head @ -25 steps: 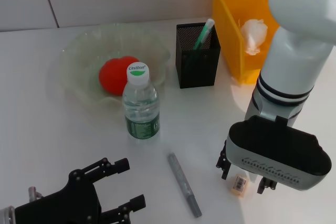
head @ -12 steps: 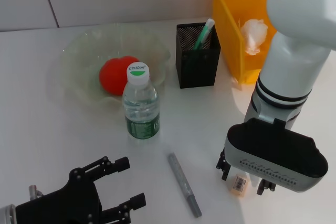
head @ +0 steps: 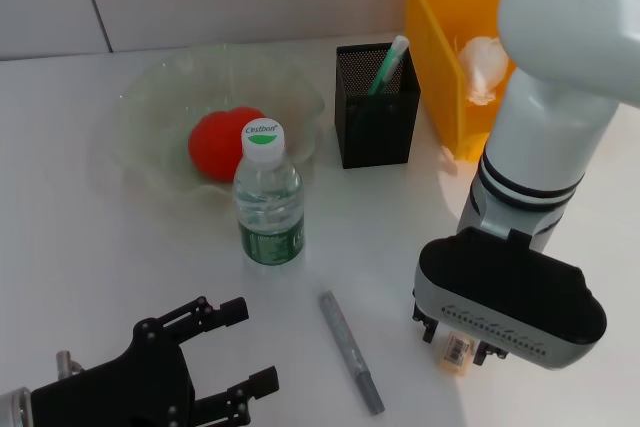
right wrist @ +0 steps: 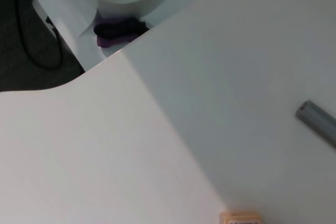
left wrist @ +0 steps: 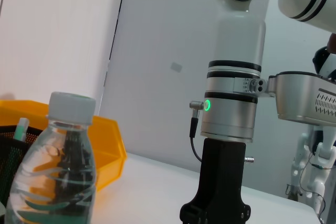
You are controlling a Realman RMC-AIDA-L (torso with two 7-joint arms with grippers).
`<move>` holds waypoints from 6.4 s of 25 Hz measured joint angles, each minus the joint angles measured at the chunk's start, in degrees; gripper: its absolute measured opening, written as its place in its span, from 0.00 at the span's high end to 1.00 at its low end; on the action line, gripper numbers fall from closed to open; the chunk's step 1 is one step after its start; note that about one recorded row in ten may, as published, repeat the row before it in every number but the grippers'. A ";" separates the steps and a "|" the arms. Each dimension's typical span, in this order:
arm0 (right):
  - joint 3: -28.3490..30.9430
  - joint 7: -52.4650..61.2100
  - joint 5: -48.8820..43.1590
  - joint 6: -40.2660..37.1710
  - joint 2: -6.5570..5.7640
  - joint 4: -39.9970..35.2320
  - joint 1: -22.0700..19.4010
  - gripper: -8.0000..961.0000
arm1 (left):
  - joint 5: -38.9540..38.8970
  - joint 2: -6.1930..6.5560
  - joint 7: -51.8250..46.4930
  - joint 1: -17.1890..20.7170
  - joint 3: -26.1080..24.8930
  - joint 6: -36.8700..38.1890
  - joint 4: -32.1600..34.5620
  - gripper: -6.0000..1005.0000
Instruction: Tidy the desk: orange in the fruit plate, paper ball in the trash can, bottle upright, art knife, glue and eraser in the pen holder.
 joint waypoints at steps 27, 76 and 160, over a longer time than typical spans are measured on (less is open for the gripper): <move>6.53 3.19 3.44 -1.03 -0.15 -1.89 0.44 0.71 | 0.01 0.09 -0.62 -0.01 0.41 0.54 0.50 0.23; 23.31 11.38 66.64 53.71 -0.38 8.12 -22.78 0.60 | -0.09 0.45 -3.61 -0.07 4.39 5.91 6.77 0.24; 72.00 3.48 52.27 -0.63 -0.81 25.64 -31.54 0.32 | -0.30 -0.39 -0.30 -4.42 5.81 1.32 20.15 0.26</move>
